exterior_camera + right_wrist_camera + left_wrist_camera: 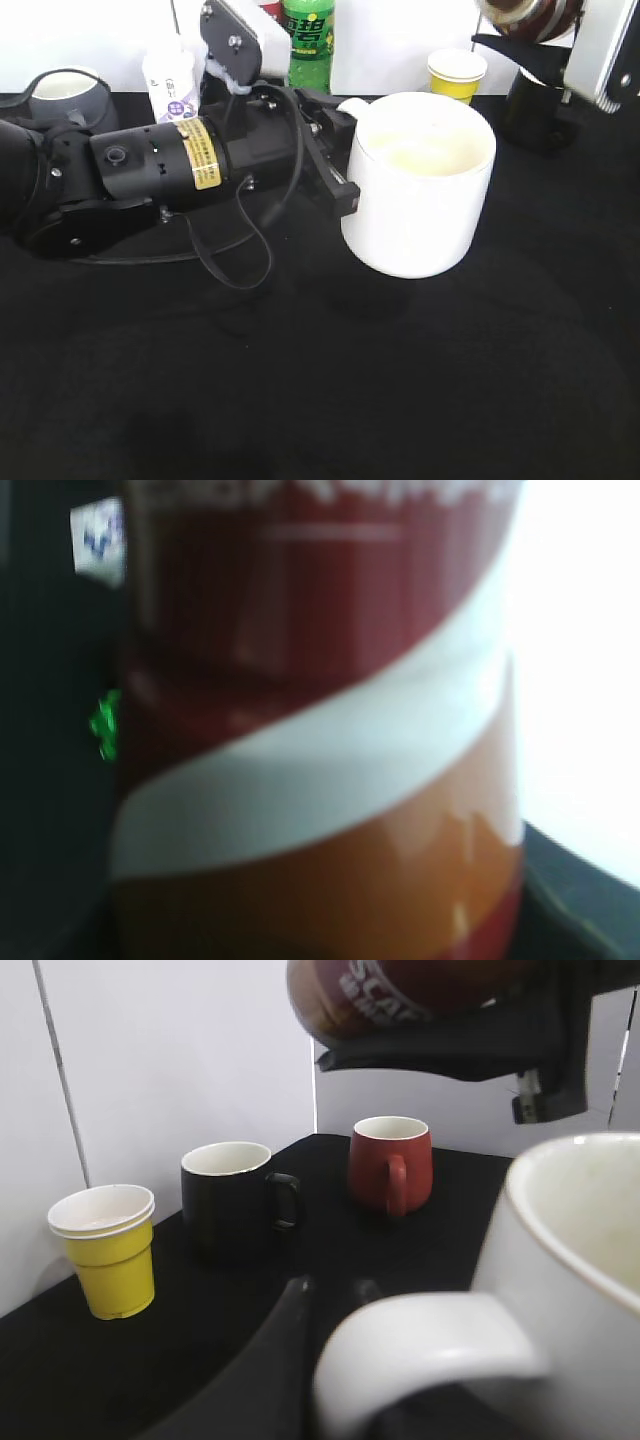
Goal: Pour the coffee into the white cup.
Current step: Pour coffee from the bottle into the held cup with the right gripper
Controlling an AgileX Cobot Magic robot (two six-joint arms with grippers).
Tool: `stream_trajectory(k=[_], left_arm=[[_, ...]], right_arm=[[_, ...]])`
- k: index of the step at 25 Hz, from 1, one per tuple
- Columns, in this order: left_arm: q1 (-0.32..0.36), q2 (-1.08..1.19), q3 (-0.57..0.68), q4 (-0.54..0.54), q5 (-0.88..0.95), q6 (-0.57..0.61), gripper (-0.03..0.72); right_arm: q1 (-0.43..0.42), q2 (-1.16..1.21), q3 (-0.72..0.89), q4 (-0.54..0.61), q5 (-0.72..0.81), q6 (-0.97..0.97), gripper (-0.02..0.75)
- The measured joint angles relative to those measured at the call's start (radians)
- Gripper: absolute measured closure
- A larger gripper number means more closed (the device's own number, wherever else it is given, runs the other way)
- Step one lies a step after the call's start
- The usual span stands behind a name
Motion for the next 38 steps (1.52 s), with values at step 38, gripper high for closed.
stream_trajectory(k=[38], left_arm=[[0.0,0.0,-0.004,0.138,-0.066,-0.055,0.62]], right_arm=[[0.0,0.0,0.0,0.007,0.03,-0.297,0.22]])
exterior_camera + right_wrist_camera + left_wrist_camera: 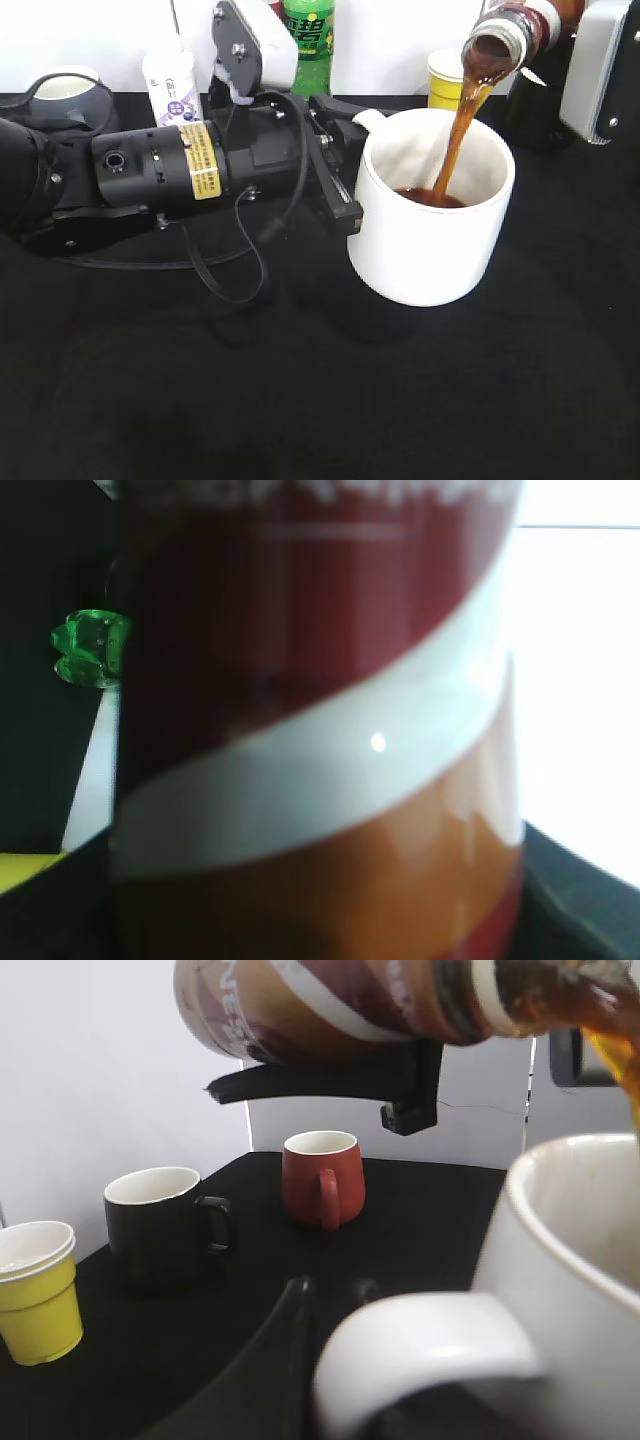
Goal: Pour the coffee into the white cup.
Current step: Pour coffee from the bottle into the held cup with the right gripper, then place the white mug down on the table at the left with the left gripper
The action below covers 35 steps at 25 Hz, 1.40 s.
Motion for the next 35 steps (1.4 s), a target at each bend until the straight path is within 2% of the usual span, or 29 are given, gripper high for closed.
stream_trajectory(k=[12,14,17,21,24,27,30,33,35], left_arm=[[0.0,0.0,0.0,0.007,0.008,0.0,0.62],[0.0,0.0,0.0,0.006,0.026,0.0,0.62],[0.0,0.0,0.0,-0.036,0.03,0.0,0.62],[0.0,0.0,0.0,-0.037,0.03,0.0,0.62],[0.011,0.0,0.0,-0.037,0.029,0.0,0.62],[0.071,-0.003,0.01,-0.036,0.025,0.0,0.62],[0.193,-0.012,0.082,-0.037,-0.014,0.0,0.62],[0.329,-0.012,0.167,-0.054,-0.087,0.0,0.62],[0.389,-0.012,0.206,-0.116,-0.102,0.063,0.62]], right_arm=[[0.0,0.0,0.0,0.002,-0.003,-0.046,0.22],[0.0,0.0,0.0,0.004,-0.051,-0.03,0.22],[0.0,-0.002,0.0,0.003,-0.104,0.071,0.22],[0.0,-0.002,0.0,0.003,-0.126,0.251,0.22],[0.0,-0.002,0.0,0.003,-0.127,0.534,0.22],[0.0,-0.002,0.0,0.003,-0.127,0.877,0.22],[0.0,-0.003,0.0,0.012,-0.107,1.205,0.22],[0.0,-0.004,0.0,0.052,-0.038,1.345,0.22],[0.0,-0.004,0.0,0.087,-0.025,1.361,0.22]])
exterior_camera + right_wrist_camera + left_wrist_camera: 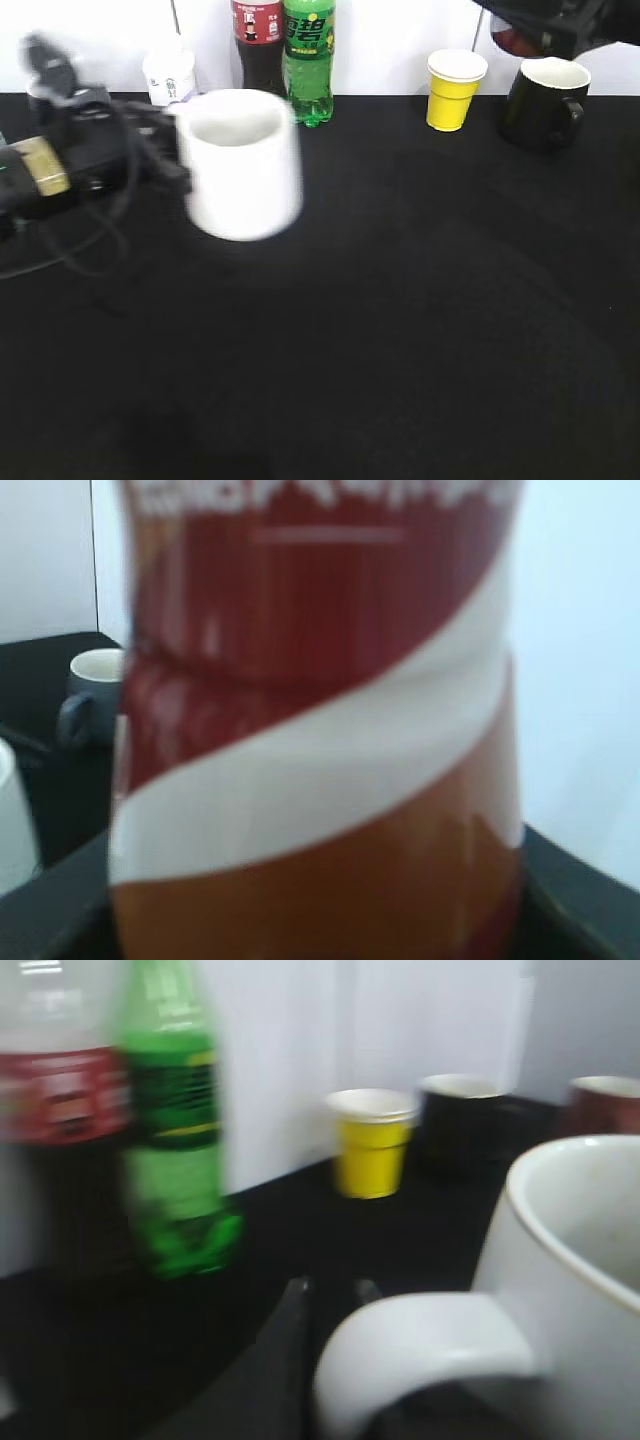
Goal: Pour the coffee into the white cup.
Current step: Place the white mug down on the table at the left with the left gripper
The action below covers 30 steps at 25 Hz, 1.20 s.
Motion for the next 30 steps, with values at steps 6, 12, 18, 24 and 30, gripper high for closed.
stream_trajectory(k=[6,12,18,24,30], left_arm=[[0.015,0.051,0.013,-0.337,-0.064,0.239,0.62],[0.015,0.145,0.07,-0.535,-0.134,0.305,0.62],[0.016,0.231,0.075,-0.642,-0.152,0.33,0.622],[0.016,0.274,0.042,-0.636,-0.189,0.326,0.62],[0.017,0.252,0.073,-0.614,-0.193,0.325,0.463]], right_arm=[[0.0,0.0,0.0,0.004,0.002,0.004,0.22],[0.0,0.003,0.0,0.007,0.009,0.006,0.22],[0.0,0.003,0.0,0.011,0.027,0.006,0.22],[0.0,0.003,0.0,0.011,0.049,0.006,0.22],[0.0,0.003,0.0,0.011,0.05,0.006,0.22]])
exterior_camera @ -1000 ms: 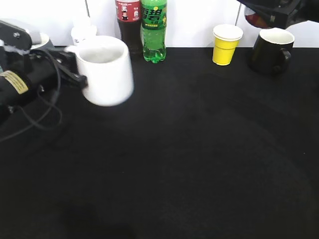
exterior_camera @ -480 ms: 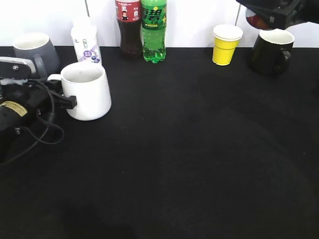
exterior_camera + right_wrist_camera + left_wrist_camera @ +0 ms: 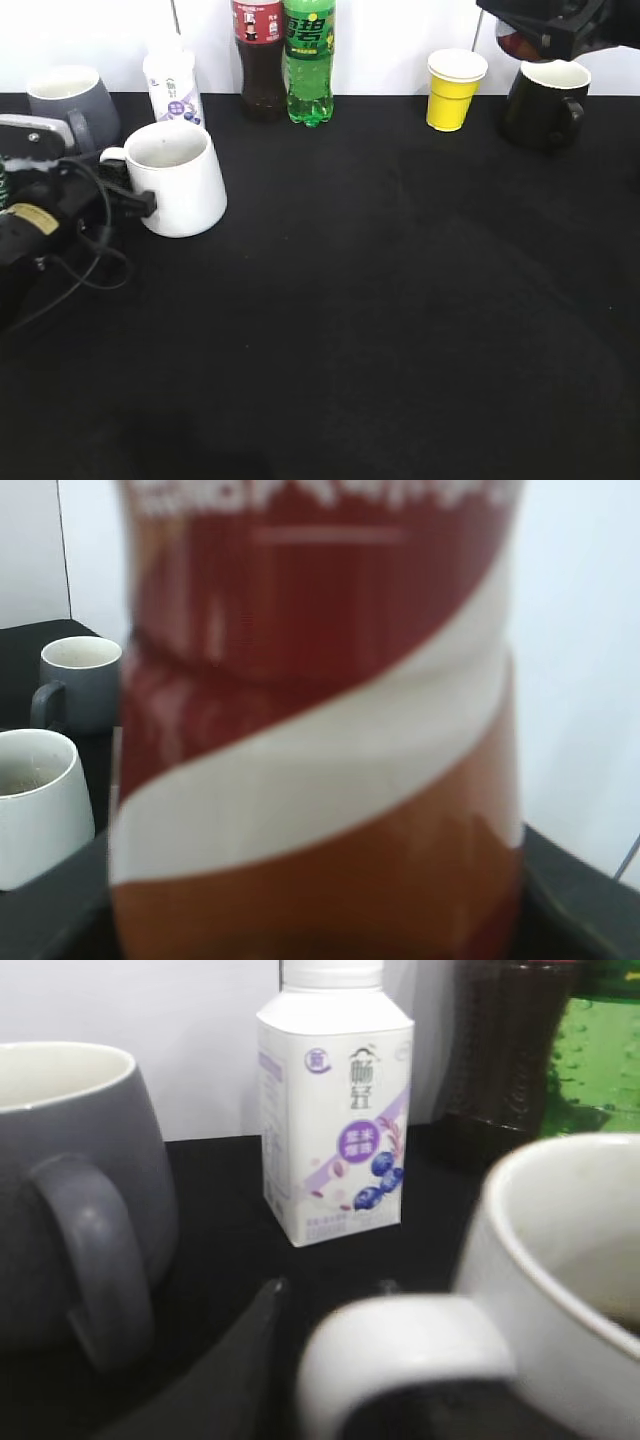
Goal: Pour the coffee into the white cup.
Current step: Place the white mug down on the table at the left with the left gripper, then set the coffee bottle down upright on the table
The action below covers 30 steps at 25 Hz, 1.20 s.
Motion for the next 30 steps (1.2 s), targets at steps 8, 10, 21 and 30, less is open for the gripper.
stream_trajectory(k=[8,10,21,30], left_arm=[[0.0,-0.21,0.216,0.023,-0.006,-0.003,0.448],[0.0,-0.315,0.298,0.062,-0.006,-0.003,0.448],[-0.001,-0.635,0.337,0.326,0.182,-0.052,0.447],[-0.001,-0.696,0.337,0.352,0.265,-0.073,0.447]], right_arm=[[0.0,0.003,0.001,0.053,0.121,-0.008,0.22],[0.0,0.004,0.029,0.085,0.13,-0.034,0.22],[0.0,0.425,0.164,0.724,-0.124,-0.61,0.22],[0.0,0.622,0.166,0.862,-0.335,-0.749,0.216]])
